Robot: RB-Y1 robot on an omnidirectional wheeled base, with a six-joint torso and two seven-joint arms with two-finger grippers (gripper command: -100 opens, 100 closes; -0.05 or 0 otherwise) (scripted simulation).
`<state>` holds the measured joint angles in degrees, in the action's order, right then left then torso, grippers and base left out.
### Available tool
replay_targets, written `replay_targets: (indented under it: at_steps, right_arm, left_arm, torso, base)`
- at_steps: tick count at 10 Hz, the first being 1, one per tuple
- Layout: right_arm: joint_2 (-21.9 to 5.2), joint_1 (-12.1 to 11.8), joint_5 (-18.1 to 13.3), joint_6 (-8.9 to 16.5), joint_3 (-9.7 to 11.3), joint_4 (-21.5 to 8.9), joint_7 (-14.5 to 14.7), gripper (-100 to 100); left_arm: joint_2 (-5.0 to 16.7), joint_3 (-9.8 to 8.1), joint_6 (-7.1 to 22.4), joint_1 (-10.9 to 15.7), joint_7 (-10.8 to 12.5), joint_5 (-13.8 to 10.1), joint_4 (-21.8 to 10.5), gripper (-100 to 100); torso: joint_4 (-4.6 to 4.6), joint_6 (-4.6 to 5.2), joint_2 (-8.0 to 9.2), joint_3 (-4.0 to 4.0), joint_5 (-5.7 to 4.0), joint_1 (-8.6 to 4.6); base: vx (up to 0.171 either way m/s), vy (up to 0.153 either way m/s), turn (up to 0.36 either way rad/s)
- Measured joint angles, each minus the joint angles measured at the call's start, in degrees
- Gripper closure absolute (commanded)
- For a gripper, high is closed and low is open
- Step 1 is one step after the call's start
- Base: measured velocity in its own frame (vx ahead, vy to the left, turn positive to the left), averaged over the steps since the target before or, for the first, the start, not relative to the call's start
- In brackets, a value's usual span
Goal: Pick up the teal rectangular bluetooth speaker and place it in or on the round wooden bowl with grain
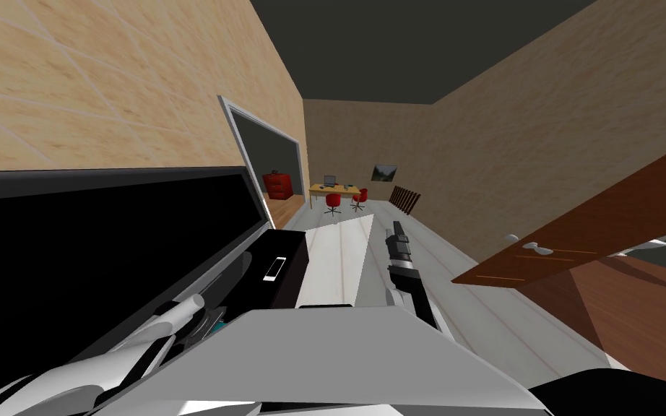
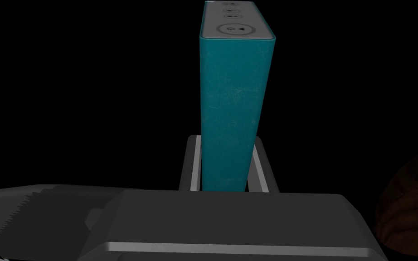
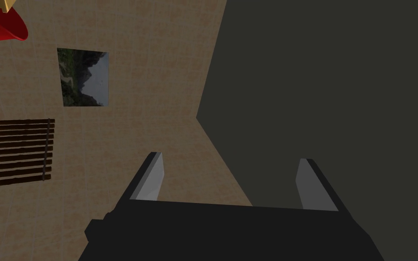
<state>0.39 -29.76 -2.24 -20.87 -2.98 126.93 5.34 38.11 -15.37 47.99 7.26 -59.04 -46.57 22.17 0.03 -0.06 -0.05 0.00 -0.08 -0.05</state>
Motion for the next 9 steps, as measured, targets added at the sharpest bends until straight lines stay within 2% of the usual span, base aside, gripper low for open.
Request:
replay_targets:
  at_steps: [1, 2, 3, 4, 5, 8, 9]
  right_arm:
    - [0.0, 0.0, 0.0, 0.0, 0.0, 0.0, 0.0, 0]
    - [0.0, 0.01, 0.0, 0.0, 0.0, 0.0, 0.0, 0]
    - [0.0, 0.0, 0.0, 0.0, 0.0, 0.0, 0.0, 0]
    - [0.0, 0.0, 0.0, 0.0, 0.0, 0.0, 0.0, 0]
    - [0.0, 0.01, 0.0, 0.0, 0.0, 0.0, 0.0, 0]
    - [0.0, 0.0, 0.0, 0.0, 0.0, 0.0, 0.0, 0]
    - [0.0, 0.0, 0.0, 0.0, 0.0, 0.0, 0.0, 0]
  left_arm:
    - [-0.25, 1.82, 1.79, -1.12, 3.53, 0.93, 5.08, 100]
    - [-0.05, 2.62, 1.39, 1.26, 3.63, 0.66, 2.52, 100]
    - [0.1, 2.76, 0.79, 2.2, 2.83, 0.44, 0.84, 100]
    - [0.6, 3.9, 0.05, 5.22, 1.83, -0.14, -3.1, 100]
    - [0.51, 4.99, 0.66, 4.87, 3.0, 0.37, -1.61, 100]
    - [0.32, 6.48, 2.39, 4.27, 6.83, 1.2, 2.51, 100]
    - [0.33, 6.6, 2.56, 4.26, 7.21, 1.25, 2.77, 0]
  torso:
    - [0.03, 0.01, 0.12, 0.07, -0.03, -0.01]
    - [0.05, 0.03, 0.15, 0.09, -0.02, 0.01]
    - [0.03, 0.0, 0.13, 0.08, -0.03, 0.0]
    - [0.04, -0.03, 0.19, 0.11, -0.06, -0.04]
    - [0.02, -0.05, 0.23, 0.12, -0.05, -0.03]
    - [0.03, -0.02, 0.08, 0.05, -0.11, -0.08]
    - [0.03, -0.04, 0.07, 0.05, -0.1, -0.1]
  base:
    - [-0.06, 0.015, 0.037]
    - [-0.032, 0.008, -0.026]
    - [-0.06, 0.001, 0.092]
    - [-0.057, 0.01, 0.042]
    - [-0.03, 0.011, 0.005]
    - [-0.015, 0.007, 0.011]
    - [0.0, 0.0, 0.0]
